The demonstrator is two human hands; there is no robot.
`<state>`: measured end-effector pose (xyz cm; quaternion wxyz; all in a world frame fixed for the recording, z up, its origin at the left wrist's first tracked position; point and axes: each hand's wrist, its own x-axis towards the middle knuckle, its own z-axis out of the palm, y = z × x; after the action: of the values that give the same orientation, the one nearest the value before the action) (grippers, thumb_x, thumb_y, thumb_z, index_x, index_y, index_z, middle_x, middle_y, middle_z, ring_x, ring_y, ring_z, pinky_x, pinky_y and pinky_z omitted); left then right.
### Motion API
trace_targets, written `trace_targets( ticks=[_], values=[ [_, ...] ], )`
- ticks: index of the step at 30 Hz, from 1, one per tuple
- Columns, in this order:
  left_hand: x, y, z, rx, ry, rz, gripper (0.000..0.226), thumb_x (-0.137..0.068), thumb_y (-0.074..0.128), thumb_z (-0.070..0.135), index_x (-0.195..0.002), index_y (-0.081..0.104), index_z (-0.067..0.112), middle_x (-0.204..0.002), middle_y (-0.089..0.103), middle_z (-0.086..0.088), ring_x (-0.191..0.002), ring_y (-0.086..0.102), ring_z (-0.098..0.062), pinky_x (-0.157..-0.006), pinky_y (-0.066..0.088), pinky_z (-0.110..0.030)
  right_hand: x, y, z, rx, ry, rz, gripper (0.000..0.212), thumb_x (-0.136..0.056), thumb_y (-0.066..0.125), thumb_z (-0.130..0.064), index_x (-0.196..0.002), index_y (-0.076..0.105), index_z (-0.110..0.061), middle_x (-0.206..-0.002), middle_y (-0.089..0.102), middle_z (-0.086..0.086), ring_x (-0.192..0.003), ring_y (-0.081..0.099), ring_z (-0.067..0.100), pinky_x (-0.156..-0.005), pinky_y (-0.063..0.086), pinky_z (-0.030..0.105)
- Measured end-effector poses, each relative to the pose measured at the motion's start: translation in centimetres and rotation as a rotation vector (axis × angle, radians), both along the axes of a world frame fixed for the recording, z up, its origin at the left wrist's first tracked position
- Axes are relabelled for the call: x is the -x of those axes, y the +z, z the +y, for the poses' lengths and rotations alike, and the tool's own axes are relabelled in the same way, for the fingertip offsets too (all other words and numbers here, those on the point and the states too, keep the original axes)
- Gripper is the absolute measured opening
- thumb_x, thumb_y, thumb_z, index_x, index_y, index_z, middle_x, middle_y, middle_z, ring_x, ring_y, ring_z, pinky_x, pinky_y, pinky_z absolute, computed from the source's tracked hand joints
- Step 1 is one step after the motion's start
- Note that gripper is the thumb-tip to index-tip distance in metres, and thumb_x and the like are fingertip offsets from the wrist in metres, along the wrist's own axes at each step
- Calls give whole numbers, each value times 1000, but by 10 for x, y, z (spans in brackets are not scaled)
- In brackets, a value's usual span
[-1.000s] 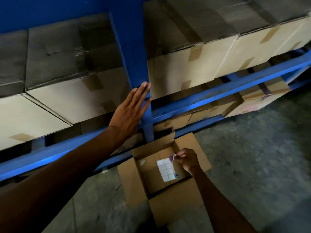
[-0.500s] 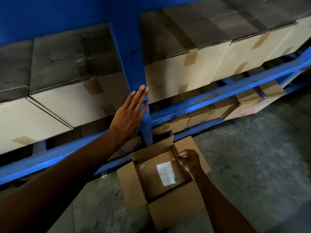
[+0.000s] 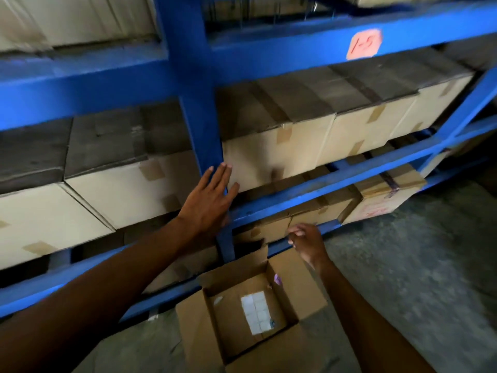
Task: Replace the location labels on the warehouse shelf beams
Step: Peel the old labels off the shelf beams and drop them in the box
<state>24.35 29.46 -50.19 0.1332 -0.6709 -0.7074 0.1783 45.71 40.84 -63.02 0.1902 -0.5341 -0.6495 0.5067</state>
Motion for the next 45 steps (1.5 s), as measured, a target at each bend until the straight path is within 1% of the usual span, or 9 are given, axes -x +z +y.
trace_targets(
  ticks=[4,9,12,16,23,29,36,39,45],
  values=[
    [-8,64,17,-202,-103,-58,71,-84,50,32,-145,22,11,-155,6,-26,-145,2,-37,-117,-4,-45,26,98,34,-302,17,159,12,-81,58,1,-85,68,-5,-84,67,12,-80,60,20,-72,49,23],
    [-9,178,42,-429,-186,51,72,-85,48,33,-146,18,10,-156,4,-24,-145,-1,-36,-117,-4,-45,60,263,51,-781,60,368,9,-81,61,-9,-84,69,-10,-81,71,8,-70,62,11,-71,49,17],
    [-10,248,47,-602,-237,127,69,-82,48,29,-144,26,10,-156,12,-23,-145,5,-35,-118,3,-46,67,353,48,-1020,61,438,8,-80,62,-14,-80,68,-10,-81,70,9,-75,65,19,-75,50,29],
    [-6,352,43,-871,-333,243,67,-77,57,26,-138,39,5,-152,26,-23,-143,18,-36,-117,13,-46,66,471,47,-1302,27,521,7,-81,60,-17,-81,67,-16,-78,65,2,-74,61,17,-72,49,31],
    [14,503,48,-1091,-288,467,76,-77,56,31,-144,28,7,-155,17,-21,-145,12,-34,-117,10,-46,62,622,77,-1506,-264,480,19,-84,55,-25,-87,69,-13,-89,71,9,-83,64,24,-71,52,34],
    [43,554,76,-934,-90,644,90,-85,43,55,-149,-5,13,-157,-10,-18,-145,-12,-32,-117,-5,-45,59,661,132,-1450,-449,259,29,-87,51,-21,-106,65,-3,-110,64,21,-102,58,39,-83,49,44],
    [61,553,90,-1018,-152,710,96,-80,31,67,-145,-18,15,-156,-19,-16,-143,-20,-31,-117,-10,-45,68,688,173,-1377,-640,221,35,-90,41,-19,-113,53,5,-124,45,27,-114,42,42,-95,37,51],
    [62,552,92,-1034,-160,700,96,-79,31,64,-145,-18,16,-155,-20,-16,-143,-21,-30,-117,-11,-45,70,695,179,-1381,-657,225,37,-93,36,-19,-111,55,7,-121,46,28,-111,43,43,-92,39,50],
    [62,552,91,-1047,-172,690,97,-78,33,63,-146,-17,16,-156,-20,-16,-143,-21,-30,-117,-11,-45,67,696,182,-1486,-704,187,22,-87,52,-8,-95,63,9,-103,59,28,-96,54,41,-78,47,45]
  ],
)
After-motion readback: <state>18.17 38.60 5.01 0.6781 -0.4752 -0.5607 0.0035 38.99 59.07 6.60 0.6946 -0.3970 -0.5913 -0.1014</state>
